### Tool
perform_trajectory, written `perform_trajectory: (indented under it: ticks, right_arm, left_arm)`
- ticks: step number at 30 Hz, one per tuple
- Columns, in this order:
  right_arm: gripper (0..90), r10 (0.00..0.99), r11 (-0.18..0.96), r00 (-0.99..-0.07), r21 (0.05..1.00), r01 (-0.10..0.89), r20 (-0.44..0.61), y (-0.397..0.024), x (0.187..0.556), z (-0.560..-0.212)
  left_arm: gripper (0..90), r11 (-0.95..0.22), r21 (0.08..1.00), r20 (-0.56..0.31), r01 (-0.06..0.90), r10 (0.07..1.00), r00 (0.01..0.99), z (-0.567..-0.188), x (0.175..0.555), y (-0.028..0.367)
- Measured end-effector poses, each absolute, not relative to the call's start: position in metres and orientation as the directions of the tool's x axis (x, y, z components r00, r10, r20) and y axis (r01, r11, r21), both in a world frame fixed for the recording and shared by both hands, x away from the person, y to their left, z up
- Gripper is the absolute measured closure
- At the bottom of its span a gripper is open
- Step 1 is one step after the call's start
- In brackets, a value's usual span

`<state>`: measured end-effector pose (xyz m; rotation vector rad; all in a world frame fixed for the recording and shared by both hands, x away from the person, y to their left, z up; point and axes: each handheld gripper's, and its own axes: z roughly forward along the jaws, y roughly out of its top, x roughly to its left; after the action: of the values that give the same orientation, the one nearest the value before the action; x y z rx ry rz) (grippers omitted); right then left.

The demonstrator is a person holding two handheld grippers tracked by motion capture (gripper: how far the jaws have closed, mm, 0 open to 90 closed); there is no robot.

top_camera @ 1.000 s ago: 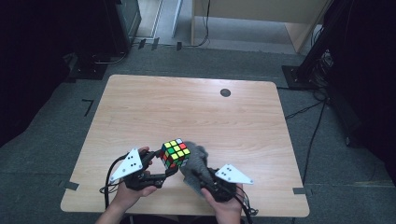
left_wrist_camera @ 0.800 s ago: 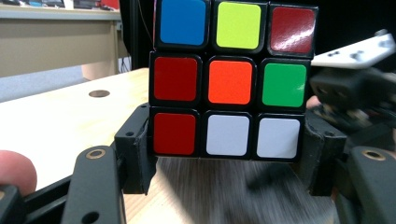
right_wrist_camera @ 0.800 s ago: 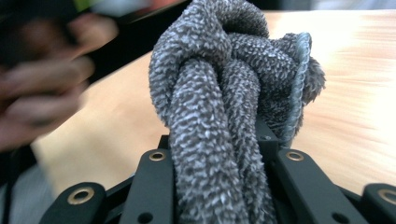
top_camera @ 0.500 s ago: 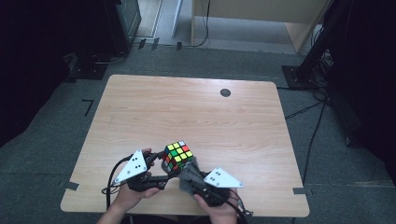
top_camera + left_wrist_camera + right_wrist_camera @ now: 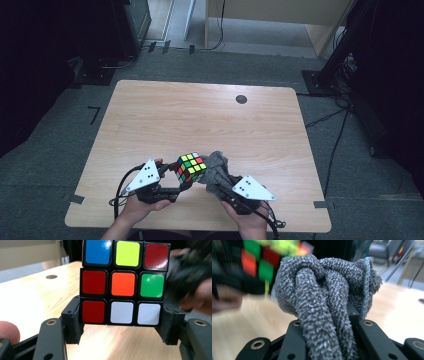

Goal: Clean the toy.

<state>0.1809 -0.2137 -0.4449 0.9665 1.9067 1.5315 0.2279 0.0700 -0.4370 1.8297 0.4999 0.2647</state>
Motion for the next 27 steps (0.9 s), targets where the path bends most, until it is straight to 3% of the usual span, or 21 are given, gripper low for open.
perform_trajectory:
  ticks: [3, 9, 13, 19, 23, 27]
  right_arm:
    - [71.9, 0.788, 0.012, -0.607, 0.984, 0.178, 0.100, -0.227, 0.180, -0.437]
    - [71.7, 0.747, 0.170, -0.664, 0.957, 0.235, 0.031, -0.206, 0.183, -0.459]
    - [71.8, 0.719, 0.166, -0.694, 0.964, 0.208, 0.026, -0.201, 0.181, -0.454]
    - [71.6, 0.750, -0.023, -0.653, 0.990, 0.136, 0.107, -0.228, 0.175, -0.431]
    - [70.3, 0.679, -0.117, -0.712, 0.984, 0.136, 0.179, -0.219, 0.166, -0.422]
    - [70.5, 0.666, -0.077, -0.723, 0.981, 0.176, 0.182, -0.207, 0.164, -0.423]
  left_arm:
    - [34.3, -0.239, 0.951, -0.065, 0.197, 0.469, 0.881, -0.436, 0.228, 0.072]
    - [34.3, -0.187, 0.970, -0.060, 0.153, 0.427, 0.902, -0.426, 0.222, 0.074]
    - [34.3, -0.226, 0.964, -0.032, 0.139, 0.421, 0.906, -0.431, 0.224, 0.076]
    - [34.2, -0.383, 0.920, 0.120, 0.084, 0.478, 0.870, -0.445, 0.223, 0.067]
    - [34.2, -0.454, 0.890, 0.203, 0.024, 0.442, 0.874, -0.453, 0.215, 0.052]
    - [34.3, -0.468, 0.882, 0.258, -0.052, 0.389, 0.884, -0.453, 0.204, 0.045]
